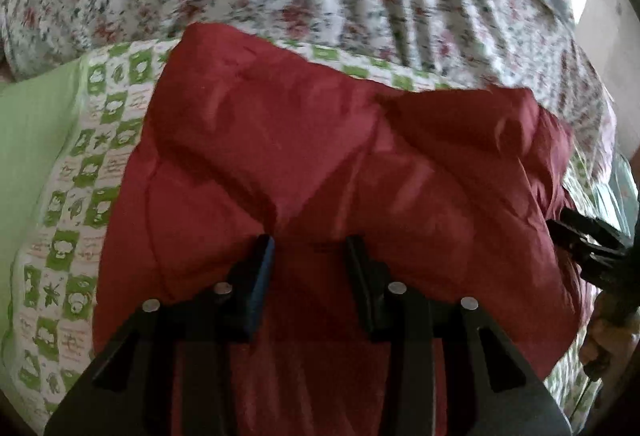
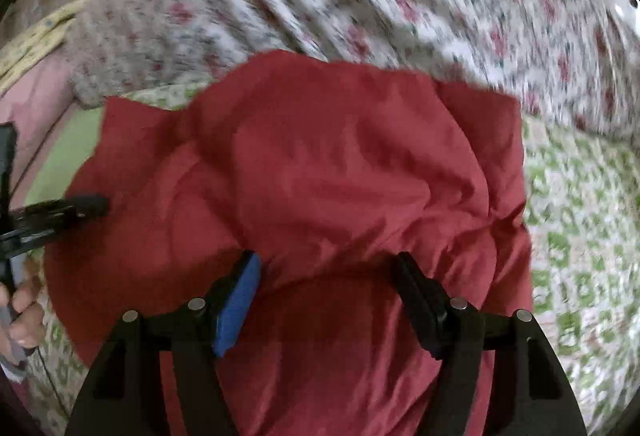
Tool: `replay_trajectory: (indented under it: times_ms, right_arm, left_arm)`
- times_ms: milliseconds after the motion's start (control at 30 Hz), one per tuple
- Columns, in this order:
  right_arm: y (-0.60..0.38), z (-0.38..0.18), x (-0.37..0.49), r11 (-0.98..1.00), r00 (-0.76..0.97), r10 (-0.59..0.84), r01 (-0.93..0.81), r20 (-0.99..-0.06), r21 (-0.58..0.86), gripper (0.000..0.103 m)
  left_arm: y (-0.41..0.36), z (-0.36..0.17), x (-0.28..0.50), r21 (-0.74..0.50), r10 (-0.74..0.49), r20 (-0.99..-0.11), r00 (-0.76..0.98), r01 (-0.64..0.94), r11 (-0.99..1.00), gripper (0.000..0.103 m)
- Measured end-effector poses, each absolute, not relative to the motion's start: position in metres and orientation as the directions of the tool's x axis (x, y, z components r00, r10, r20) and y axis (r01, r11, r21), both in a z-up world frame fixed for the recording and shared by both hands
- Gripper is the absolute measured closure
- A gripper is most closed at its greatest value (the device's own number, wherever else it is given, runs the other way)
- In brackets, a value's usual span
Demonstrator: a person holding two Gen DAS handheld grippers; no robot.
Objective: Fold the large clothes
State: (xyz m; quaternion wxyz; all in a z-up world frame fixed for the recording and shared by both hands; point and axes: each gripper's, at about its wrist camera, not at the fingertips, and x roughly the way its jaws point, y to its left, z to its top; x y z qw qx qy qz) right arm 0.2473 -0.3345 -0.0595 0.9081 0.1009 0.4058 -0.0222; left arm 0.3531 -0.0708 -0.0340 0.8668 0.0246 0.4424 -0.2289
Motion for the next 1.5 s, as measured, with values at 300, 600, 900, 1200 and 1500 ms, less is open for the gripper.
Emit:
replay_trajectory:
  times_ms: [300,600,900,1200,1500]
  right_arm:
    - [-0.384,-0.093,0.28,0.911,0.635,0.115,0.24,-0.764,0.336,0.025]
    - [-0.39,-0.101,0.283,0.902,0.636,0.127,0.246,-0.761,0.356,0.024]
    - [-0.384,-0.089,0.28,0.908,0.632,0.11,0.249,-0.767,0.336,0.025]
    - [-0.376,-0.062,0.256,0.917,0.655,0.089,0.24,-0.75,0.319,0.023]
    - [-0.387,-0.046,0.219,0.899,0.69,0.128,0.222,-0.713,0.377,0.023]
  left_arm:
    - [-0.049,-0.062,0.403,-0.207,-0.321,-0.817,0.478,0.277,0.938,0.068]
    - [-0.053,-0.066,0.406,-0.182,-0.296,-0.82,0.491,0.266,0.947,0.068]
    - [-0.046,-0.047,0.396,-0.235,-0.349,-0.816,0.461,0.287,0.929,0.067]
    - [-0.021,-0.023,0.36,-0.273,-0.41,-0.767,0.494,0.326,0.905,0.062]
    - [0.003,-0.017,0.346,-0.339,-0.478,-0.734,0.482,0.35,0.873,0.047]
